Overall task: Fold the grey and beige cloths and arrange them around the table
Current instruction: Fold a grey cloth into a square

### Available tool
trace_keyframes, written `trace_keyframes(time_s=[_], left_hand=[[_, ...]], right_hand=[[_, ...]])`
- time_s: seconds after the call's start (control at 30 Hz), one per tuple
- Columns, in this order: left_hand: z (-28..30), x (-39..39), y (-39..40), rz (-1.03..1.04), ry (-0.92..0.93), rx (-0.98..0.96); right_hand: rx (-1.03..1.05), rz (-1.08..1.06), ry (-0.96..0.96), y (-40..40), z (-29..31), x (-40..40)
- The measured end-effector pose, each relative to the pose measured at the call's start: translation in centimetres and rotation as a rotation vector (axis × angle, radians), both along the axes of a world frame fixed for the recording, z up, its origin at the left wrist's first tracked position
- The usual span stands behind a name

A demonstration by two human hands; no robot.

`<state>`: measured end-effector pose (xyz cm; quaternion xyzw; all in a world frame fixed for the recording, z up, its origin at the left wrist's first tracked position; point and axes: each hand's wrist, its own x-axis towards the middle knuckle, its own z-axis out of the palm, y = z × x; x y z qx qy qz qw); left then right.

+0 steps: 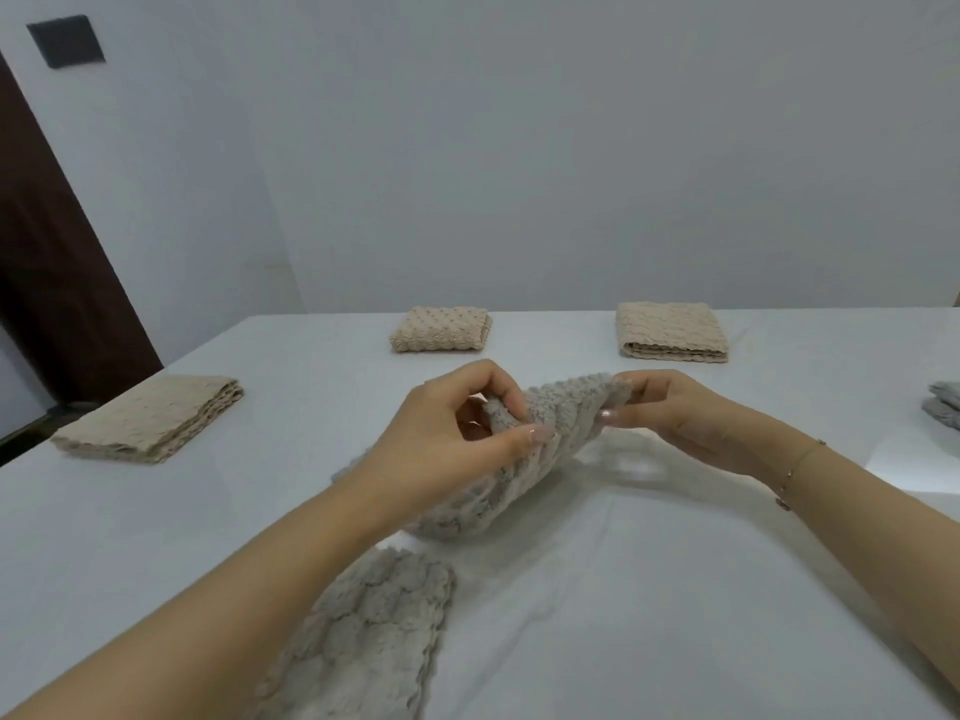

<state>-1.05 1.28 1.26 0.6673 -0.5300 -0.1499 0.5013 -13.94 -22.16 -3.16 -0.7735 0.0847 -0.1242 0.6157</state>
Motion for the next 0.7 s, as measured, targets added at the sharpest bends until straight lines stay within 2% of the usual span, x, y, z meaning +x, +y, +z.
trace_keyframes(time_s=[0.17,0.33,0.5,0.7], left_hand=[[0.3,5.1,1.9,0.193,0.242,-0.045],[-2.0,9.4,3.9,0.403,0.468,0.022],[-4.3,11.4,5.2,0.502,0.356,0.103],[-5.8,11.9,5.4,0.557,0.215,0.203]], right_hand=[[0.087,-0.072,-0.08,3.0,2.4,5.3],[0.051,-0.151,0.038,5.6,2.3,11.5],[-0.058,-0.215,0.192,7.1,0.8,14.8],[-0.193,-0.216,0.237,7.3,-0.5,15.8]])
